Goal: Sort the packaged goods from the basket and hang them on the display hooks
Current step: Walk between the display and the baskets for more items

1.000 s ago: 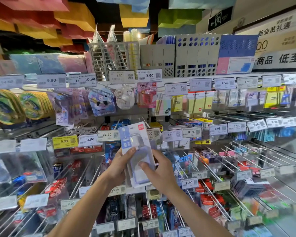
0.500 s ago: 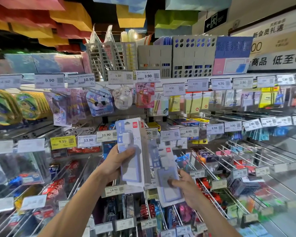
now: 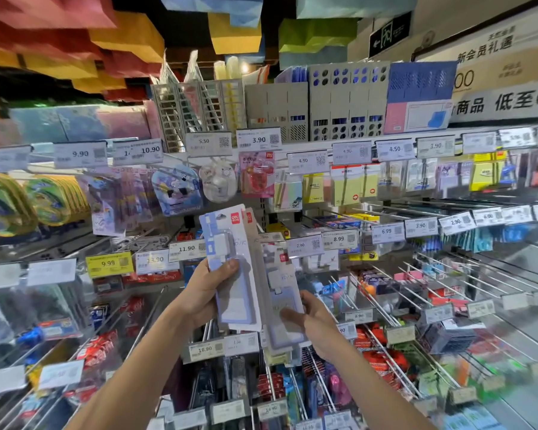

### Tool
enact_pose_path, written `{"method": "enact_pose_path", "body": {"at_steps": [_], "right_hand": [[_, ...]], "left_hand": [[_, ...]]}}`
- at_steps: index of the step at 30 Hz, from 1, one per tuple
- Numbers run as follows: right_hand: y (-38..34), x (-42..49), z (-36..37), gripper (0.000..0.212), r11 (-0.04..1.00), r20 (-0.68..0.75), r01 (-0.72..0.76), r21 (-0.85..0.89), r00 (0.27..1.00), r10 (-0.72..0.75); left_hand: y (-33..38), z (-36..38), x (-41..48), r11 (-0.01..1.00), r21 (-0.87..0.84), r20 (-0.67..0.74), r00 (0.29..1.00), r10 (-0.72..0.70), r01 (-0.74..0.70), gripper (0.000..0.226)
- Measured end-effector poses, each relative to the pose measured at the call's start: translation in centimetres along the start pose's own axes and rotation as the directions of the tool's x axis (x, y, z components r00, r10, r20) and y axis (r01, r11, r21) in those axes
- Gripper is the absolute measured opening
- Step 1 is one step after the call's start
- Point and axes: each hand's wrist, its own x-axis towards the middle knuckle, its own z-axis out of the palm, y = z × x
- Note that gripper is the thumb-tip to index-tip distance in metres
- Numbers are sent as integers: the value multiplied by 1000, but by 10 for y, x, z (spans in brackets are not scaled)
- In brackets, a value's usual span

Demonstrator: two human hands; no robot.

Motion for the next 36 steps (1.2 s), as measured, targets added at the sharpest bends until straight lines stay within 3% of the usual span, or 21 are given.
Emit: {"method": "enact_pose_path", "body": {"at_steps": [4,7,10,12,16,22,24,26,28,30,33,36], "right_hand": [[-5,-1,3,36,995,43,101,21,994,-102],[-9,2,7,32,994,19,108,21,994,-108],[-12,5,9,47,992,5,121,23,993,-121],[-12,5,10,55,992,32,122,24,992,-123],[-10,11,14,38,992,48,129,-7,991,-128],[-7,40,31,30,983,-17,53,-174,998,-56],[-8,50,32,31,981,-13,17,-191,1000,-20],[-14,59,35,43,972,-32,-47,-230,999,41],[-24,66,38,59,950,-50,-103,-293,994,93],[-31,72,43,58,929,-74,-129,-347,991,110],[-31,79,46,57,847,-101,-159,-507,987,125],[-33,70,49,40,762,-189,-144,-631,982,30]], "left_hand": [[9,7,4,997,-75,4,1000,-9,10,95],[11,6,10,996,-91,20,1000,0,1,76],[13,5,11,994,-106,22,1000,22,-20,70],[12,3,11,993,-110,39,998,40,-36,71],[8,-1,15,995,-94,53,998,41,-36,72],[3,-6,18,995,-93,41,999,28,-24,96],[0,-8,19,995,-97,66,997,43,-36,69],[3,-8,15,997,-73,34,999,6,-3,16],[1,-10,17,998,-65,13,1000,-20,21,42],[4,-8,15,999,-34,39,999,-22,24,16],[0,-12,20,1000,-8,59,998,7,-7,70],[0,-14,17,1000,10,16,1000,23,-23,88]]}}
